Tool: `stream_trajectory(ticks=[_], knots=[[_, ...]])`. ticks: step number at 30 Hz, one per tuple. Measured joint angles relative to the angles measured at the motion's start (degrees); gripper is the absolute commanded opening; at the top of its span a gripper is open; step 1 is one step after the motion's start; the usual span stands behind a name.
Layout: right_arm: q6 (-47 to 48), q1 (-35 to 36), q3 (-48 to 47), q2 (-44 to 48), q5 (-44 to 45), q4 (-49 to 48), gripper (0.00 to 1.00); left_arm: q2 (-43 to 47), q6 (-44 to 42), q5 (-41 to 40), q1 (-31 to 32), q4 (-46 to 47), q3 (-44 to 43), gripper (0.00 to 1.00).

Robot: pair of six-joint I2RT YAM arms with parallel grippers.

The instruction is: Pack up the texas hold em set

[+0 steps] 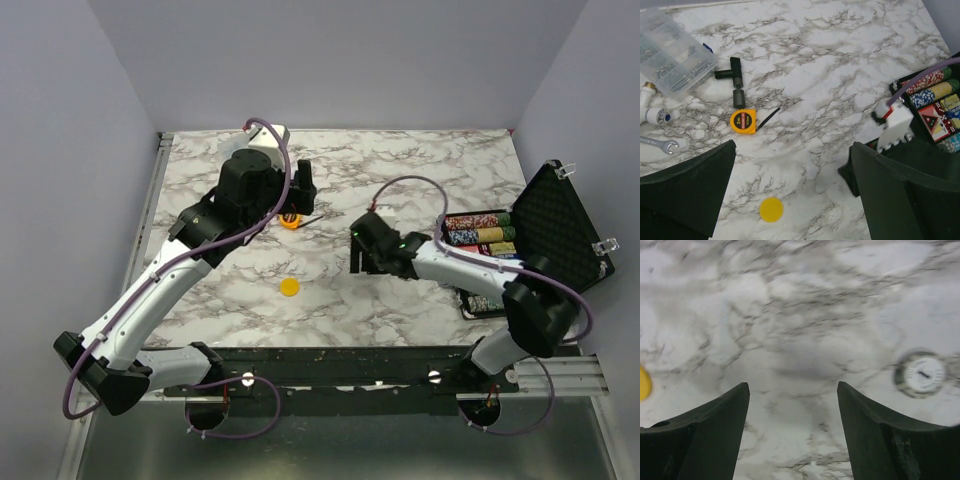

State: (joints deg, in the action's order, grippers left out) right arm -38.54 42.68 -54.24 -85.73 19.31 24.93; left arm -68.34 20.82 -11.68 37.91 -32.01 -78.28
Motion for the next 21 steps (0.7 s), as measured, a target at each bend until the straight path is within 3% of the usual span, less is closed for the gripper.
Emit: stream_trajectory(ticks=[6, 11, 21], knots=[[-0.98, 13.29, -7.80, -12.90, -0.96, -0.24, 0.91, 0.04, 0.63, -2.60, -0.46, -0.90, -6.21, 0.98], [0.66, 19.39, -15.28, -20.39, -1.31, -0.37, 0.99, 2.47, -1.55, -6.97, -1.33, 1.38, -8.00, 0.99], [5.77, 21.51, -28.70, -32.11, -2.89, -0.35, 0.99, 14.64, -5.57, -13.20, -4.52, 6.91, 4.20, 0.99]])
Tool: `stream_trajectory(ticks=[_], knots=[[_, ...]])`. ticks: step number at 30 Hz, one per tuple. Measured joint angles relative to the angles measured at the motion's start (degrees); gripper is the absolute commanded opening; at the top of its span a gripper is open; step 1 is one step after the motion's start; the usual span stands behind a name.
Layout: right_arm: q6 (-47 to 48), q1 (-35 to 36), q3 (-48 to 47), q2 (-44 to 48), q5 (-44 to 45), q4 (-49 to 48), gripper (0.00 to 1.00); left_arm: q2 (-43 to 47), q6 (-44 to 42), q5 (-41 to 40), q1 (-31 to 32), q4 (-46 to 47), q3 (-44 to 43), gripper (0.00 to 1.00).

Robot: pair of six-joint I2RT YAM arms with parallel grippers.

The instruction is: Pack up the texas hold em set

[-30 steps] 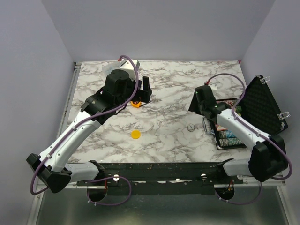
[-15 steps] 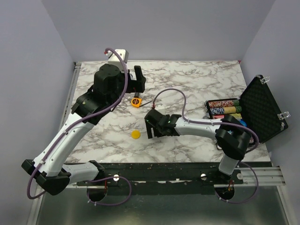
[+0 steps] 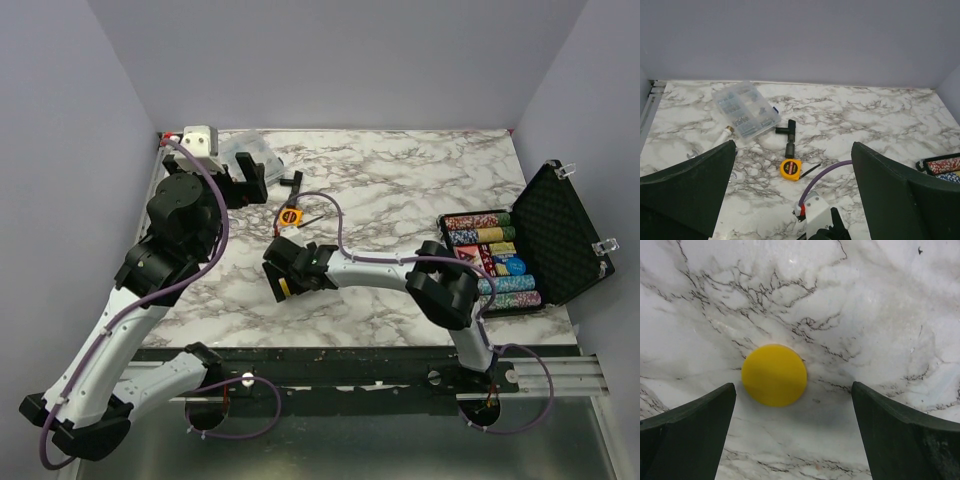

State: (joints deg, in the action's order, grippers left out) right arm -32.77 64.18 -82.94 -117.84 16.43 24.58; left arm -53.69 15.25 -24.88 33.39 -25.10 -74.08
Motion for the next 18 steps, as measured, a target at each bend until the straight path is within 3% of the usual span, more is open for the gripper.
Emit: stream_trajectory(ticks=[9, 18], knots=[[1.42, 0.66, -7.98, -5.20, 0.28, 3.78, 0.84, 1.66, -2.16, -2.16, 2.54, 4.37, 1.84, 0.98], [1.18, 1.05, -8.59, -5.70, 0.92, 4.85, 0.68, 1.60, -3.06, -3.02, 3.50, 4.94, 2.49, 0.98]])
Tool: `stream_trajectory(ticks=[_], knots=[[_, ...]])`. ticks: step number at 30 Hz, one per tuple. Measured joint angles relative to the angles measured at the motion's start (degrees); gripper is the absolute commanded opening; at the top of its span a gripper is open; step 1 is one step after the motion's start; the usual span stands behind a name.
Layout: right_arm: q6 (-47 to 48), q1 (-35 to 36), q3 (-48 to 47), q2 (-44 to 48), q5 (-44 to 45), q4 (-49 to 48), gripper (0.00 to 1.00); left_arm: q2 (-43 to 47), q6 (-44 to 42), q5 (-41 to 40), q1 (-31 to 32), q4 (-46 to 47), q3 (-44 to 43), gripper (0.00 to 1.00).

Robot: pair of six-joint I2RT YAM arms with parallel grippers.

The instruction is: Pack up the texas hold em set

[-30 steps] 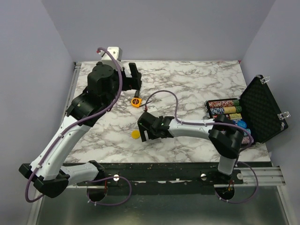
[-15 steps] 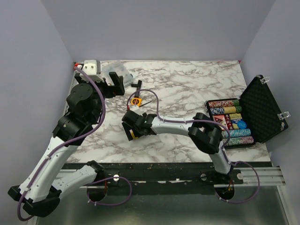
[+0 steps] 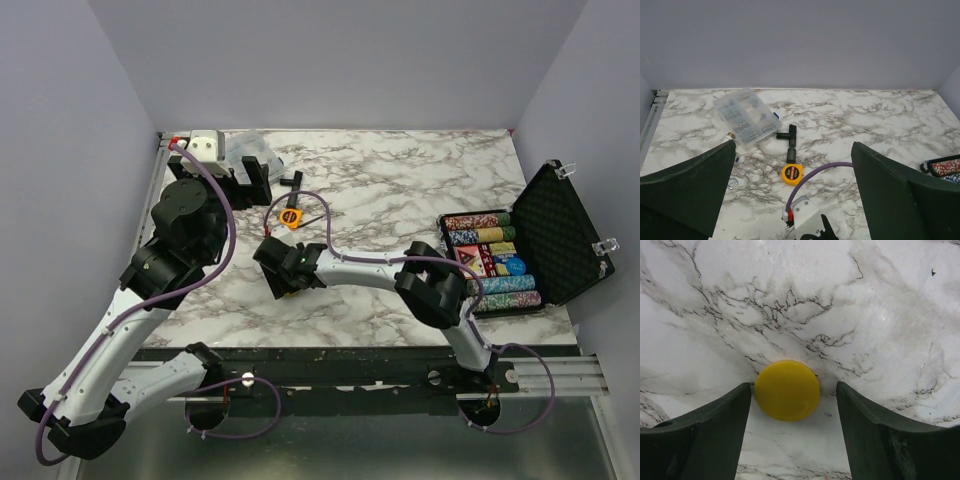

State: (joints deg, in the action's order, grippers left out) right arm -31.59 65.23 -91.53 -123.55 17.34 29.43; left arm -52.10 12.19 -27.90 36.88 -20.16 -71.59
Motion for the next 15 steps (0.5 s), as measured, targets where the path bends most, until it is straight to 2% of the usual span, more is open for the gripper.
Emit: stream_trajectory(ticks=[15], knots=[[-2.40, 0.22, 0.66, 0.20, 2.05, 0.24, 0.47, -1.75, 0.48, 0.26, 0.42, -0.44, 0.00, 0.99]])
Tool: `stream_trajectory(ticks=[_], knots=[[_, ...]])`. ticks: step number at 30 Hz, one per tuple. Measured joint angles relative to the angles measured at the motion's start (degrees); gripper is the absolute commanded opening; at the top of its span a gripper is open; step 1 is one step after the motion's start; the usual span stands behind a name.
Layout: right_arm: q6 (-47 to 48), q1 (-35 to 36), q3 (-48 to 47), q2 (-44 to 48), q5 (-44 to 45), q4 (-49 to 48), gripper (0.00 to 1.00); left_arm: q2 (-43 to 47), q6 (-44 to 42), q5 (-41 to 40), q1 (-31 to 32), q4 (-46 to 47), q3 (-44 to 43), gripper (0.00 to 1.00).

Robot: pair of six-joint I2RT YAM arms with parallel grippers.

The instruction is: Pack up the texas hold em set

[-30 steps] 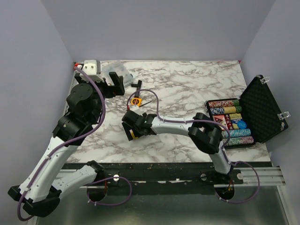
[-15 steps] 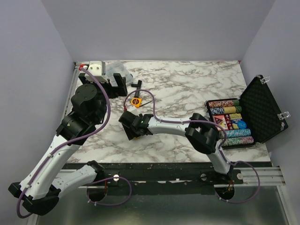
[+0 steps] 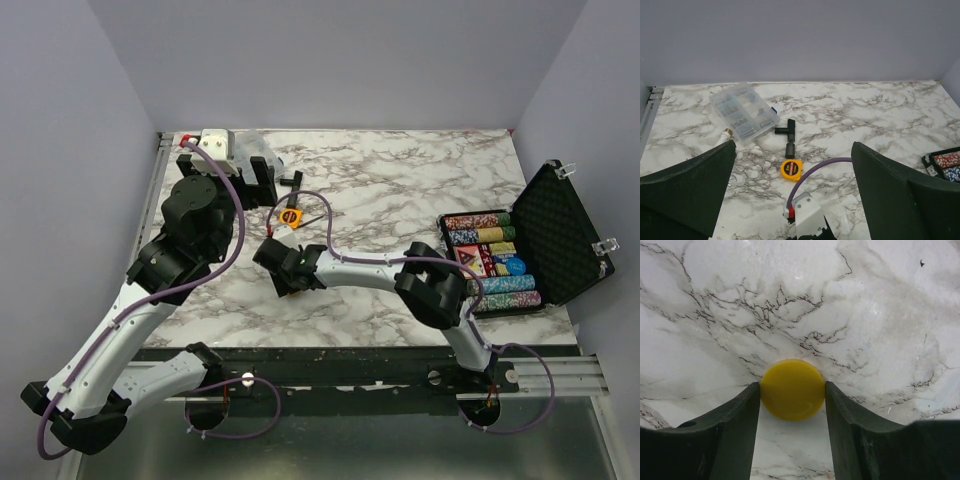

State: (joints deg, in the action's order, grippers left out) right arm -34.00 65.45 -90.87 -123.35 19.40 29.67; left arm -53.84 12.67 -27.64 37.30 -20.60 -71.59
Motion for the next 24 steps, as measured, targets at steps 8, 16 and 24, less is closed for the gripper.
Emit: stream_trajectory(ticks=[8, 16, 24], knots=[[-2.56, 0.50, 2.71, 1.42, 3.52, -2.03, 0.38, -0.57, -0.02, 0.00, 0.61, 0.00, 0.00, 0.98], [-4.96, -1.49, 10.12, 6.91, 8.72, -1.31, 0.27, -0.96, 0.20, 0.09, 0.70, -0.33, -0.09, 0.98], [-6.58, -8.76, 19.87, 19.08, 17.25, 0.44, 0.20, -2.29, 0.81, 1.20, 0.72, -0.96, -0.26, 0.99]])
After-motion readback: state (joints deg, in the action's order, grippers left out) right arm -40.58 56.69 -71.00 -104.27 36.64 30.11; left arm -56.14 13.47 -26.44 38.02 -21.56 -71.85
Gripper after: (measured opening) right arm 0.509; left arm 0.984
